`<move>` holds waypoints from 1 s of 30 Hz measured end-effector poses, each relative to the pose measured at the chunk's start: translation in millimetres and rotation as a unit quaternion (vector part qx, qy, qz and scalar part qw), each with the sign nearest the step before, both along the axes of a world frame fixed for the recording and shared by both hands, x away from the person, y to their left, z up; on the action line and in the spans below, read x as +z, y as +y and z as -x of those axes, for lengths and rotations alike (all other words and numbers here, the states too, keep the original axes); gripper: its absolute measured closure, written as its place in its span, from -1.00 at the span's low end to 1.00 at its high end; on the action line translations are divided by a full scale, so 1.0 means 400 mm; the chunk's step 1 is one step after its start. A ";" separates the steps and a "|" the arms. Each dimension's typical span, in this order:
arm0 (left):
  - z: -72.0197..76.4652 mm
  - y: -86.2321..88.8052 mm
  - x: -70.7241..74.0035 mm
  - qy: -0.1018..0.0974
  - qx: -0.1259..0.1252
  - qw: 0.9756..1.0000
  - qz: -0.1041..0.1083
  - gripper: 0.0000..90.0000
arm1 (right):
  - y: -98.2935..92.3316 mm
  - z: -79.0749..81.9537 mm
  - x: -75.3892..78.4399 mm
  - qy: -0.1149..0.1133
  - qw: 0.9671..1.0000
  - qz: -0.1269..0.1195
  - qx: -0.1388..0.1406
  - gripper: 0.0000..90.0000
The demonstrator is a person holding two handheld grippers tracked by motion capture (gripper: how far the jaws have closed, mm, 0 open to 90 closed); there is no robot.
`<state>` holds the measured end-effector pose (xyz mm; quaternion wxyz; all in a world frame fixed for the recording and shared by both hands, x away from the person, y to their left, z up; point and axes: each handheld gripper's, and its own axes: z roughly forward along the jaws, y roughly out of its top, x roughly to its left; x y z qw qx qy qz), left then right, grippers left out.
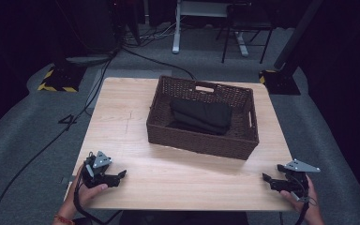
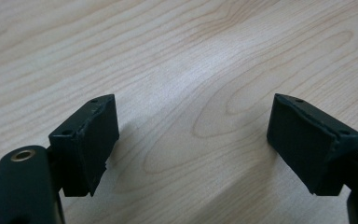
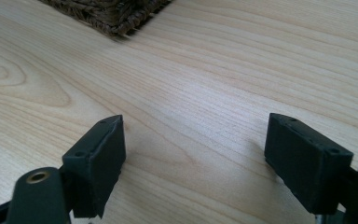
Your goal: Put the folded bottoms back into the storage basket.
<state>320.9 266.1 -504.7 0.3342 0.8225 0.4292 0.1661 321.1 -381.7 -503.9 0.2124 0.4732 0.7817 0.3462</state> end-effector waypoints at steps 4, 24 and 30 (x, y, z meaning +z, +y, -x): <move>0.001 0.000 -0.001 -0.002 0.003 1.000 0.000 -0.63 | 0.001 0.001 -0.001 -0.001 1.000 -0.001 -0.002 -0.54; -0.001 -0.003 -0.001 -0.001 0.008 1.000 0.000 -0.64 | 0.001 0.001 -0.001 -0.001 1.000 0.000 -0.003 -0.55; -0.001 -0.003 -0.001 -0.002 0.008 1.000 -0.001 -0.64 | 0.001 0.001 -0.001 -0.001 1.000 -0.001 -0.004 -0.55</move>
